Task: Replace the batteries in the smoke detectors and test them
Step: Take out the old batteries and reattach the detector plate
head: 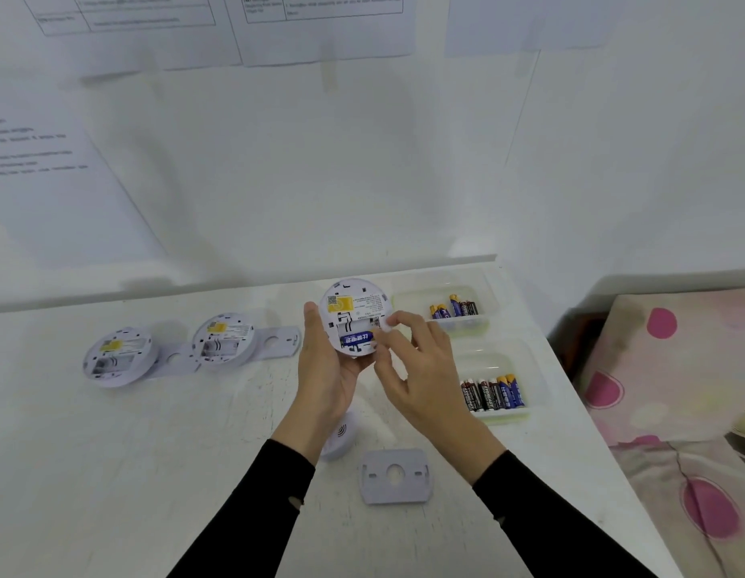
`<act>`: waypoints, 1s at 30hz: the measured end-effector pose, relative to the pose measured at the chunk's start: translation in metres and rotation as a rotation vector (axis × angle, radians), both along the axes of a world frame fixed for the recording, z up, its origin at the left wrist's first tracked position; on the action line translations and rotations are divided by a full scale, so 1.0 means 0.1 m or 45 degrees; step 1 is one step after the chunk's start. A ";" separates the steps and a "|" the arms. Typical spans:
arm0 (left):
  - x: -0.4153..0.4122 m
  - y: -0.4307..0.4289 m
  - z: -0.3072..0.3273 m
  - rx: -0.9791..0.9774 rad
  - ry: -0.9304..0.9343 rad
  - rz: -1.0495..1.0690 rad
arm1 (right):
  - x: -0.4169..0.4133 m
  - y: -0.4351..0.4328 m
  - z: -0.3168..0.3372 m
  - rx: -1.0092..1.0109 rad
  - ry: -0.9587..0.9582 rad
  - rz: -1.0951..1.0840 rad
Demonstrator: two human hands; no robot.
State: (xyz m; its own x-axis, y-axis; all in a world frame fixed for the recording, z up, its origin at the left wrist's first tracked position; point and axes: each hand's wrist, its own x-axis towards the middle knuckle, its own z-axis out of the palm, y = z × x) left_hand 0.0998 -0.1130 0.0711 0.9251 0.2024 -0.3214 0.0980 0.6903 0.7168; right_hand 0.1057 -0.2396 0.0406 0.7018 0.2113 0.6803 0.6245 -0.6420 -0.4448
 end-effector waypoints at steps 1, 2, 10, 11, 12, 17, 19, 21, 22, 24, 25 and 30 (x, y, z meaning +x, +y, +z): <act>0.00 0.02 -0.01 -0.001 -0.002 0.003 | 0.04 -0.03 0.04 0.094 0.078 0.071; 0.00 0.03 0.00 -0.019 -0.009 0.018 | 0.09 -0.07 0.11 0.244 0.193 0.155; -0.04 0.12 0.05 -0.169 -0.044 0.075 | 1.31 -0.46 0.21 -0.253 1.084 -0.141; -0.04 0.12 0.05 -0.173 -0.041 0.074 | 1.41 -0.48 0.16 -0.381 1.135 -0.164; -0.05 0.13 0.05 -0.175 -0.037 0.071 | 1.48 -0.49 0.13 -0.454 1.161 -0.187; -0.04 0.15 0.04 -0.173 -0.022 0.054 | 1.57 -0.39 0.08 -0.733 1.174 -0.277; -0.04 0.15 0.05 -0.174 -0.015 0.053 | 1.57 -0.38 0.08 -0.737 1.155 -0.281; -0.04 0.14 0.07 -0.182 -0.013 0.051 | 1.55 -0.39 0.08 -0.662 1.157 -0.251; -0.04 0.14 0.07 -0.187 -0.015 0.050 | 1.52 -0.40 0.10 -0.604 1.155 -0.233; -0.04 0.14 0.06 -0.196 -0.019 0.052 | 1.42 -0.42 0.16 -0.416 1.076 -0.227; -0.04 0.15 0.05 -0.199 -0.017 0.057 | 1.34 -0.42 0.22 -0.234 1.006 -0.214; -0.03 0.14 0.03 -0.187 -0.004 0.072 | 0.60 -0.24 0.67 0.691 0.596 0.083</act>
